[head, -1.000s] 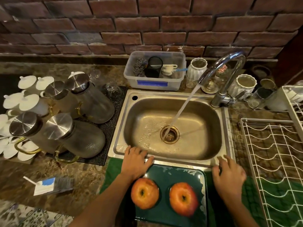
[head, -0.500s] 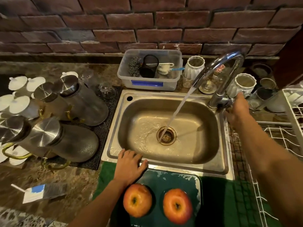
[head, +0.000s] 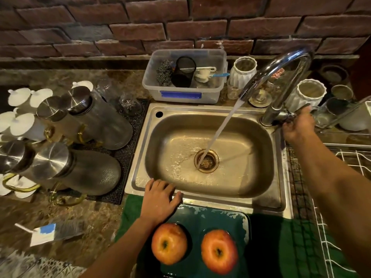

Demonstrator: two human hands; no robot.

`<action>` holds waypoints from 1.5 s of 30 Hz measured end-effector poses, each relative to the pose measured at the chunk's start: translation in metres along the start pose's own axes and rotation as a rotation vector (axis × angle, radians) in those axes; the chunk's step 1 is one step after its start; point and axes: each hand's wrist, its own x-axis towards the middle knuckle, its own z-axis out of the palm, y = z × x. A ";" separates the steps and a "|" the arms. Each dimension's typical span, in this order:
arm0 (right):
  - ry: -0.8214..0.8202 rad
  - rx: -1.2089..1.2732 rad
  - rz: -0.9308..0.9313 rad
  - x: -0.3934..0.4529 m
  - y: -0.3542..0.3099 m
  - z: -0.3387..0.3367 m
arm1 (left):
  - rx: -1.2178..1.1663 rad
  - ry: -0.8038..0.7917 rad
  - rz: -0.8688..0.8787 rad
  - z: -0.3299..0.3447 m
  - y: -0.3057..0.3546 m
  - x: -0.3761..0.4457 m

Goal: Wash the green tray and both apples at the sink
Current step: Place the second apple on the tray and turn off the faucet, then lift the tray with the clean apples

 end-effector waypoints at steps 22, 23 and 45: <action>-0.144 -0.407 -0.077 -0.084 0.052 -0.045 | -0.280 -0.035 -0.035 -0.012 -0.004 0.000; -0.156 -0.417 -0.062 -0.094 0.059 -0.054 | -0.317 -0.019 -0.040 -0.016 -0.004 -0.002; -0.296 -1.008 -0.078 -0.273 0.172 -0.205 | -1.022 -0.295 -0.646 -0.048 -0.012 -0.115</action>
